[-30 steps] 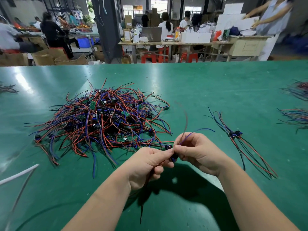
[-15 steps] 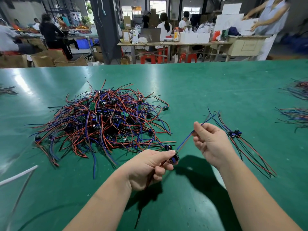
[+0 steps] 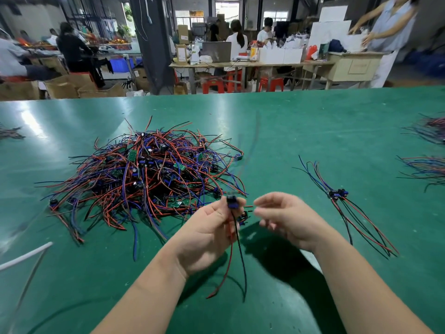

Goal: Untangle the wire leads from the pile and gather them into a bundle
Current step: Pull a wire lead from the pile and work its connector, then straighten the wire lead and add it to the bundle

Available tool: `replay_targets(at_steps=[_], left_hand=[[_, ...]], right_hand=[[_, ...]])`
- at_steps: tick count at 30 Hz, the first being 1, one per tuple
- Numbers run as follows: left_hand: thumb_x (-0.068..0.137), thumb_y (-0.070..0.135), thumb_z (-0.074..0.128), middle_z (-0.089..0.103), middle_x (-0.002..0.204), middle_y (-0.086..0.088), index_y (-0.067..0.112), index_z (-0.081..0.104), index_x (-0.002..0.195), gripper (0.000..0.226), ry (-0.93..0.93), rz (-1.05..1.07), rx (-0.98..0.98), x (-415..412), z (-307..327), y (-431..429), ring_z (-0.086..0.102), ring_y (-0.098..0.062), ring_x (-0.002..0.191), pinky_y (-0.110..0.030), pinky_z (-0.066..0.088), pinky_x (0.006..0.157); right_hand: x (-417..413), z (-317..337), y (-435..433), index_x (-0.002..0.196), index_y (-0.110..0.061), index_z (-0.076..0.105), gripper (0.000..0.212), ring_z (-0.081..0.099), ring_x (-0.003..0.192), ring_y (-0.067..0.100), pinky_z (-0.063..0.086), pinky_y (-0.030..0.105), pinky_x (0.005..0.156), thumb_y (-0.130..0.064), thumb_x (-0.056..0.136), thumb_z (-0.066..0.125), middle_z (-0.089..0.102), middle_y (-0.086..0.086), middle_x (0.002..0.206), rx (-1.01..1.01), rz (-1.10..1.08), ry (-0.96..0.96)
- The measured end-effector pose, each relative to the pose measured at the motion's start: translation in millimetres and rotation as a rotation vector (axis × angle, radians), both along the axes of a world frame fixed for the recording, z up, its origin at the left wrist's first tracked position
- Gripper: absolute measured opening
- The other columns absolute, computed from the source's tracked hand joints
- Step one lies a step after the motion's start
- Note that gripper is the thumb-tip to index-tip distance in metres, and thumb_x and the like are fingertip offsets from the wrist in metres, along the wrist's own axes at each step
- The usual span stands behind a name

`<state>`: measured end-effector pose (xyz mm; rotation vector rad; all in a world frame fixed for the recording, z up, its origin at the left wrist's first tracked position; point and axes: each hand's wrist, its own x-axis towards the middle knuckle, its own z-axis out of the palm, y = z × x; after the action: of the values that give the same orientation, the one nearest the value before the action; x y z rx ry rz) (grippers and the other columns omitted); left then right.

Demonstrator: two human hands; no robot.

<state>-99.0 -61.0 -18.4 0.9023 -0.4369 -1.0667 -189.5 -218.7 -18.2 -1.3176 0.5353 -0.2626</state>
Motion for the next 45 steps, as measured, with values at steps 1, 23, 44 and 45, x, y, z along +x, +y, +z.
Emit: replay_targets(at_steps=[1, 23, 44, 45], left_hand=[[0.077, 0.033, 0.055, 0.062, 0.078, 0.002, 0.017, 0.075, 0.080, 0.027, 0.094, 0.039, -0.042, 1.1, 2.7, -0.8, 0.045, -0.004, 0.052, -0.020, 0.041, 0.059], [0.085, 0.010, 0.064, 0.055, 0.081, 0.016, 0.026, 0.060, 0.086, 0.017, -1.440, 0.644, -0.006, -8.2, -21.5, -9.7, 0.053, 0.002, 0.073, -0.009, 0.040, 0.059], [0.048, 0.026, 0.085, 0.068, 0.059, -0.004, 0.020, 0.068, 0.061, 0.022, -0.429, 0.317, 0.195, -10.8, -20.2, -14.0, 0.062, -0.014, 0.048, -0.024, 0.052, 0.047], [0.048, 0.025, 0.085, 0.068, 0.059, -0.005, 0.019, 0.068, 0.061, 0.022, -0.427, 0.311, 0.191, -10.6, -21.0, -14.1, 0.062, -0.014, 0.047, -0.023, 0.051, 0.047]], right_hand=[[-0.8, -0.9, 5.6, 0.082, -0.007, 0.063, 0.016, 0.056, 0.045, 0.011, 0.042, 0.017, 0.043, 0.008, 0.078, 0.067, 0.062, 0.006, 0.068, -0.076, 0.120, 0.002], [9.5, 6.5, 20.0, 0.071, -0.012, 0.075, 0.014, 0.057, 0.046, 0.007, 0.051, 0.017, 0.048, -0.005, 0.060, 0.070, 0.064, 0.003, 0.062, 0.555, -0.041, -0.378], [10.4, -0.7, 19.5, 0.075, -0.009, 0.064, 0.017, 0.051, 0.045, 0.005, 0.044, 0.015, 0.045, -0.018, 0.064, 0.072, 0.063, 0.000, 0.059, 0.175, 0.021, -0.086], [10.5, -1.1, 19.2, 0.075, -0.009, 0.063, 0.017, 0.051, 0.044, 0.006, 0.044, 0.016, 0.044, -0.018, 0.063, 0.072, 0.062, 0.001, 0.059, 0.191, 0.018, -0.085]])
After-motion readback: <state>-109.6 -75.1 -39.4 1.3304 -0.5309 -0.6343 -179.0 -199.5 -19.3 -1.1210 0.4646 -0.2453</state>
